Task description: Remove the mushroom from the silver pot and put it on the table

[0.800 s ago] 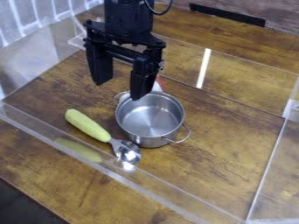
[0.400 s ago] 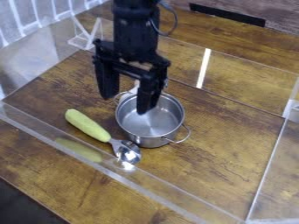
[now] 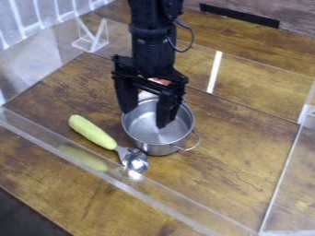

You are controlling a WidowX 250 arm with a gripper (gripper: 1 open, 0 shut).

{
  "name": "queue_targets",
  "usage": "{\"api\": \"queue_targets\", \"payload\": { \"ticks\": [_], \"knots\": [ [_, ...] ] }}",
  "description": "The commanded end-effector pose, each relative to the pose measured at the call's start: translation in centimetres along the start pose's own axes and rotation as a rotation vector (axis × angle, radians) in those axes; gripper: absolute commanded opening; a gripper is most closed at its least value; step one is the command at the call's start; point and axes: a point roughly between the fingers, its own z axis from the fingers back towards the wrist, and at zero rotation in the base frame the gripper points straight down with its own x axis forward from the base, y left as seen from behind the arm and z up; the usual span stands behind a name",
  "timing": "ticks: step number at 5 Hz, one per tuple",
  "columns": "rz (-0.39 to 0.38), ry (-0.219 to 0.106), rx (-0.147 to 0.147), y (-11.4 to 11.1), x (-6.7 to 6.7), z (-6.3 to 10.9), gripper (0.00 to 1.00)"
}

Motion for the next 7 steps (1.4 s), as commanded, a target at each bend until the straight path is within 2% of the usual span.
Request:
{"api": "queue_targets", "payload": {
  "ticks": [1,2,4,7],
  "knots": [
    [0.034,-0.08,-0.007,1.6,1.7,1.0,1.0],
    [0.037,-0.094,-0.016,2.1,2.4,0.4,1.0],
    [0.047,-0.098,-0.037,2.8,3.6,-1.0,1.0],
    [0.062,-0.076,-0.057,3.2,3.9,-3.3,1.0]
  ]
}}
